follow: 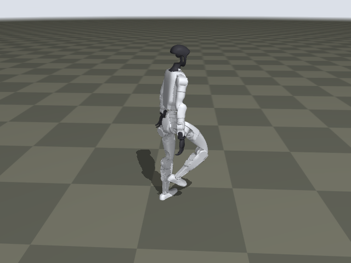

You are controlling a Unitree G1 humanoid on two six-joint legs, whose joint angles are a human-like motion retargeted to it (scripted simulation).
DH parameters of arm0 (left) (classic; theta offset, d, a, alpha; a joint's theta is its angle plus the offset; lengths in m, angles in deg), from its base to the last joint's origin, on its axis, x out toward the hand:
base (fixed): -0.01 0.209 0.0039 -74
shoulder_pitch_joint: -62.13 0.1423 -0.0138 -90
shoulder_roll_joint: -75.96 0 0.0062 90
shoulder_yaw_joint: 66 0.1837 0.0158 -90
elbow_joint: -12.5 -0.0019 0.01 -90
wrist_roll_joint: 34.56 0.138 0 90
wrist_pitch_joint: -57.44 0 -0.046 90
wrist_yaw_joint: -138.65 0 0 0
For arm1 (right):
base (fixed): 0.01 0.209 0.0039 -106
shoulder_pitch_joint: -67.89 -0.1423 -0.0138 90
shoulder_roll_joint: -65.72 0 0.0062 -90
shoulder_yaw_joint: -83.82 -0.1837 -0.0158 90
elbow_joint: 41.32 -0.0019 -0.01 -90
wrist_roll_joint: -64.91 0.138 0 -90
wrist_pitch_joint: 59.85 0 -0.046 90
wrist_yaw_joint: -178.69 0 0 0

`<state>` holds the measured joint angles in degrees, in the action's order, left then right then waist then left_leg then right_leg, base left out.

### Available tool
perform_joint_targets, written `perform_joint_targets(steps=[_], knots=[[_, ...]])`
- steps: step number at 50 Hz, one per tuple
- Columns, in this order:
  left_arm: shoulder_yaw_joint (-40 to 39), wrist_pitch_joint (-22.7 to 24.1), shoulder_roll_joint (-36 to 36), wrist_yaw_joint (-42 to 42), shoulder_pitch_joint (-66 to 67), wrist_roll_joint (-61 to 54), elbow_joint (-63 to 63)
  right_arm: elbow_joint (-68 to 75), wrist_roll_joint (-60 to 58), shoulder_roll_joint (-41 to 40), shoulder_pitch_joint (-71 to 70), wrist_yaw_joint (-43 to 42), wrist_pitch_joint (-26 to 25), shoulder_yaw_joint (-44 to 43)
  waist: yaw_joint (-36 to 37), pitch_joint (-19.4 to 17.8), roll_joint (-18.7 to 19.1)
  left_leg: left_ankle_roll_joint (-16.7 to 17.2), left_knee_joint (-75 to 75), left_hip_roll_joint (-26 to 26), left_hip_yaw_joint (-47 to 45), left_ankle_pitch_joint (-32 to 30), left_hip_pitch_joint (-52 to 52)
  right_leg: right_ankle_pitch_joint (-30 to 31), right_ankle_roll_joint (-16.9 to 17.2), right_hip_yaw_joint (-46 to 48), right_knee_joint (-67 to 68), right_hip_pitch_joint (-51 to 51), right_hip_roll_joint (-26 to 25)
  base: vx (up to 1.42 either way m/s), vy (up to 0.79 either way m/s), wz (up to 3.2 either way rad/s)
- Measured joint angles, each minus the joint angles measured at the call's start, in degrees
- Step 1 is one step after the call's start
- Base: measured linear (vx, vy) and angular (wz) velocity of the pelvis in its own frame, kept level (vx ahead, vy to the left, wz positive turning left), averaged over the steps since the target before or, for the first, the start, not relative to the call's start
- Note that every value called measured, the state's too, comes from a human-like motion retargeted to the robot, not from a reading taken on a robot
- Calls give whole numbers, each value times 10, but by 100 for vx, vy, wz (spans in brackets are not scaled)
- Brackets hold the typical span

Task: Kungfu

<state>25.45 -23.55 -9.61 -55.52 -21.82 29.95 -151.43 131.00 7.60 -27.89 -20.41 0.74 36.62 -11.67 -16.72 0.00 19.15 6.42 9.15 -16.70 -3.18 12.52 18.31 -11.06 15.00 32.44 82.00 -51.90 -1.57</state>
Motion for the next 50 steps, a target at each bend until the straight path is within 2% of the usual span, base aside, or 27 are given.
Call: perform_joint_targets(steps=[4, 8, 10, 12, 13, 15, 17, 18, 19, 20, 22, 23, 25, 27, 28, 30, 31, 32, 33, 35, 38, 40, 42, 44, 46, 50], knots=[[-7, -2, -6, 9, 5, 3, -5, 16, -5, -12, 11, 6, -2, -5, 10, 8, -7, -8, 17, 5, -5, 15, 0, -11, 0, 4, 24, -10, -8, 7, -1, -20], [-10, -6, -19, 13, 13, -18, -18, 16, -30, -16, 18, 11, -5, -2, 13, 13, -28, -15, 35, 24, -12, 37, -11, -11, 0, -21, -25, 8, -28, 13, -8, -33], [-12, -8, -25, 15, 24, -27, -22, 12, -38, -19, 25, 4, -7, -2, 20, 23, -31, -18, 38, 29, -18, 48, -17, 12, 0, -44, -88, 27, -55, 20, 2, -43], [-7, -17, -41, 23, 25, -39, -33, 6, -48, -15, 30, -7, -14, -12, 12, 13, -50, -19, 30, 56, -34, 44, -51, 40, 0, -90, -164, 83, -75, 21, 0, -7], [-8, -19, -45, 27, 29, -38, -35, 3, -46, -17, 34, -12, -16, -15, 13, 19, -49, -15, 32, 58, -41, 40, -52, 63, 0, -112, -223, 110, -90, 24, 9, 8], [-27, -39, -72, 63, 28, -10, -47, -6, -33, -14, 45, -30, -24, -31, 1, 4, -55, -6, 4, 88, -43, 4, -99, 108, 0, -179, -353, 214, -100, 26, 29, 67], [-81, -62, -103, 123, 26, -1, -32, -19, -10, -15, 54, -59, -26, -49, -25, 2, -69, 25, 3, 123, -50, -58, -112, 165, 0, -237, -495, 310, -77, 17, 22, 151], [-117, -61, -114, 144, 22, -9, -12, -28, 6, -18, 58, -78, -23, -57, -37, 0, -84, 57, 23, 133, -56, -95, -103, 215, 0, -252, -574, 357, -66, -2, 14, 196], [-151, -56, -120, 151, 8, -27, 15, -41, 27, -20, 60, -99, -14, -64, -53, -5, -101, 75, 52, 157, -68, -141, -84, 219, 0, -252, -623, 388, -32, -18, 28, 238], [-184, -48, -123, 151, -11, -52, 47, -56, 50, -22, 60, -121, -1, -71, -70, -13, -119, 86, 84, 189, -84, -192, -60, 200, 0, -243, -658, 411, 14, -44, 74, 235], [-226, -32, -82, 115, -67, -155, 127, -103, 115, -24, 65, -154, 44, -74, -64, -43, -128, 86, 202, 203, -153, -241, 20, 84, -32, -154, -642, 436, 93, -74, 101, 185], [-244, -18, -49, 92, -94, -223, 169, -129, 151, -25, 69, -161, 69, -70, -59, -50, -124, 86, 250, 196, -173, -254, 64, 44, -65, -123, -636, 435, 97, -78, 56, 120], [-278, -8, 14, 40, -157, -389, 248, -185, 211, -29, 75, -154, 104, -55, -18, -60, -111, 86, 309, 155, -156, -204, 121, -32, -142, -103, -628, 419, 77, -44, -33, -14], [-270, -4, 58, -7, -241, -622, 318, -252, 240, -29, 80, -105, 113, -67, 67, -56, -125, 86, 285, 69, -158, -137, 128, -73, -201, -160, -616, 398, 38, -1, -111, -151], [-269, 10, 71, -25, -287, -732, 342, -281, 246, -33, 90, -66, 121, -84, 85, -51, -126, 86, 255, 26, -140, -125, 125, -87, -199, -185, -592, 385, 24, 18, -96, -104], [-287, 52, 91, -27, -357, -926, 381, -332, 261, -42, 111, 1, 125, -75, 88, -51, -114, 56, 211, -81, -108, -103, 115, -115, -221, -205, -564, 390, -27, 31, -48, -90], [-282, 78, 90, -15, -385, -1000, 406, -352, 286, -35, 121, 17, 130, -65, 77, -44, -113, 8, 187, -93, -108, -104, 115, -120, -228, -202, -564, 394, -15, 37, 7, -63], [-274, 101, 87, -4, -413, -1066, 431, -372, 315, -26, 130, 32, 137, -55, 66, -37, -112, -31, 159, -103, -111, -107, 112, -124, -232, -203, -561, 396, -5, 37, 34, -20], [-262, 116, 82, 6, -441, -1116, 457, -389, 353, -14, 139, 42, 150, -45, 55, -29, -110, -47, 119, -107, -120, -115, 104, -130, -231, -209, -552, 393, 2, 35, 31, 8], [-237, 126, 68, -1, -490, -1193, 507, -426, 427, -1, 158, 57, 173, -25, 16, -16, -98, -40, 33, -108, -125, -112, 92, -152, -227, -214, -521, 377, -2, 29, 21, 77], [-155, 107, 6, -55, -576, -1266, 559, -492, 532, -10, 178, 84, 197, -28, -40, -20, -78, -43, -19, -105, -133, -87, 119, -157, -218, -161, -526, 384, 12, 9, 15, 173], [-86, 89, -47, -94, -626, -1303, 581, -537, 577, -19, 187, 90, 207, -34, -57, -28, -69, -53, -4, -122, -166, -78, 132, -158, -216, -133, -533, 391, 18, -1, 21, 116], [-28, 67, -101, -130, -656, -1340, 595, -570, 584, -20, 192, 76, 217, -35, -61, -32, -66, -74, 16, -142, -241, -90, 117, -160, -217, -125, -534, 391, 21, 7, 29, 39], [22, 41, -156, -164, -665, -1374, 609, -594, 581, -22, 189, 57, 219, -37, -68, -33, -65, -87, -6, -151, -358, -97, 77, -162, -214, -119, -532, 389, 35, 13, 35, 23], [71, 18, -203, -192, -657, -1403, 621, -619, 590, -26, 182, 50, 221, -38, -90, -39, -59, -79, -47, -151, -454, -135, 41, -165, -207, -106, -530, 393, 48, 18, 36, 55], [152, -24, -250, -212, -620, -1440, 634, -682, 663, -25, 173, 69, 228, -31, -140, -65, -44, -52, -64, -162, -518, -194, 19, -166, -194, -86, -535, 414, 53, 28, 38, 39]])
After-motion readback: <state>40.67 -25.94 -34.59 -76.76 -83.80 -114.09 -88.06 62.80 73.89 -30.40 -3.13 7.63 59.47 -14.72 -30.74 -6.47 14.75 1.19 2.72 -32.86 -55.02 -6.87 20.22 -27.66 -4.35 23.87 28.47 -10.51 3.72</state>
